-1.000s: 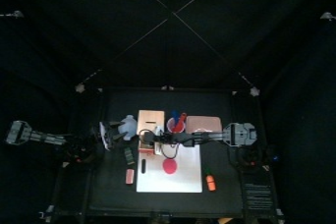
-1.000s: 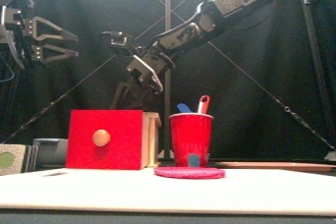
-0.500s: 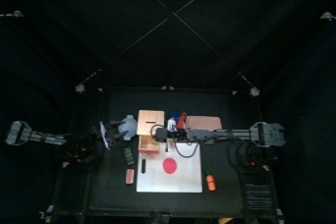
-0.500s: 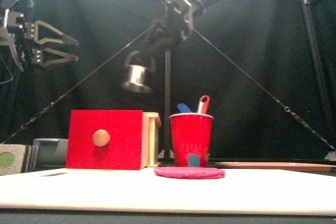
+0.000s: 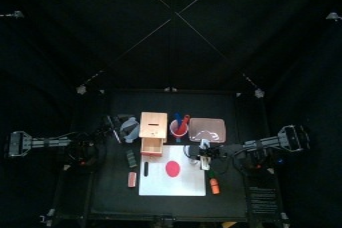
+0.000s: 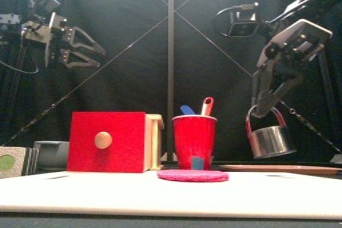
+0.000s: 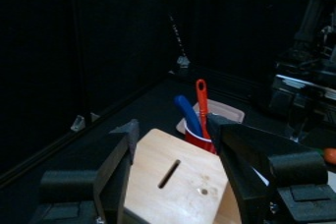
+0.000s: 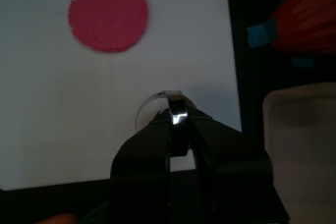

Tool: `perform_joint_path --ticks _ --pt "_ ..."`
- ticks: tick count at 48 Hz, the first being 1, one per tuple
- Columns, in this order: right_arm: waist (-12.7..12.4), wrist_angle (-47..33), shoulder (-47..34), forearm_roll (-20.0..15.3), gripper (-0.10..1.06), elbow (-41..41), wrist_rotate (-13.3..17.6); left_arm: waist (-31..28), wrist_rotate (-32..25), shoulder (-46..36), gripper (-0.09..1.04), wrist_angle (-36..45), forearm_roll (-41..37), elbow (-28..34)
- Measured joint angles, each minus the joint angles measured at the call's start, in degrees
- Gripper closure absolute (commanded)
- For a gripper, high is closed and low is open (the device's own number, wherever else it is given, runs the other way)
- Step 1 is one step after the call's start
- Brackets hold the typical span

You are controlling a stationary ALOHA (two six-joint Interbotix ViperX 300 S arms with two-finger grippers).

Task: Get the cutter from the drawer then cut the dough then place the extra dough in the bowl
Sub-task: Place the cutter on the board

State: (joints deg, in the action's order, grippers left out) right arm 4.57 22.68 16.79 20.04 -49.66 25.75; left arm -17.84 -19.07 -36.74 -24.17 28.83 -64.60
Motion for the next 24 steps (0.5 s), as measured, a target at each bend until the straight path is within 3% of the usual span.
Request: perform_joint_path --ticks 9,19,24 --pt "0.2 0.0 0.0 3.2 0.29 -1.0 5.6 -1.1 -0.1 4.0 0.04 1.3 -0.2 2.5" --pt "0.7 0.0 0.0 4.0 0.28 -0.7 5.9 -3.5 -0.4 4.2 0.04 1.7 -0.4 2.6" --pt "0.7 -0.6 -0.6 5.4 0.29 2.7 6.0 -7.6 -0.5 5.5 0.04 4.9 -3.2 4.6"
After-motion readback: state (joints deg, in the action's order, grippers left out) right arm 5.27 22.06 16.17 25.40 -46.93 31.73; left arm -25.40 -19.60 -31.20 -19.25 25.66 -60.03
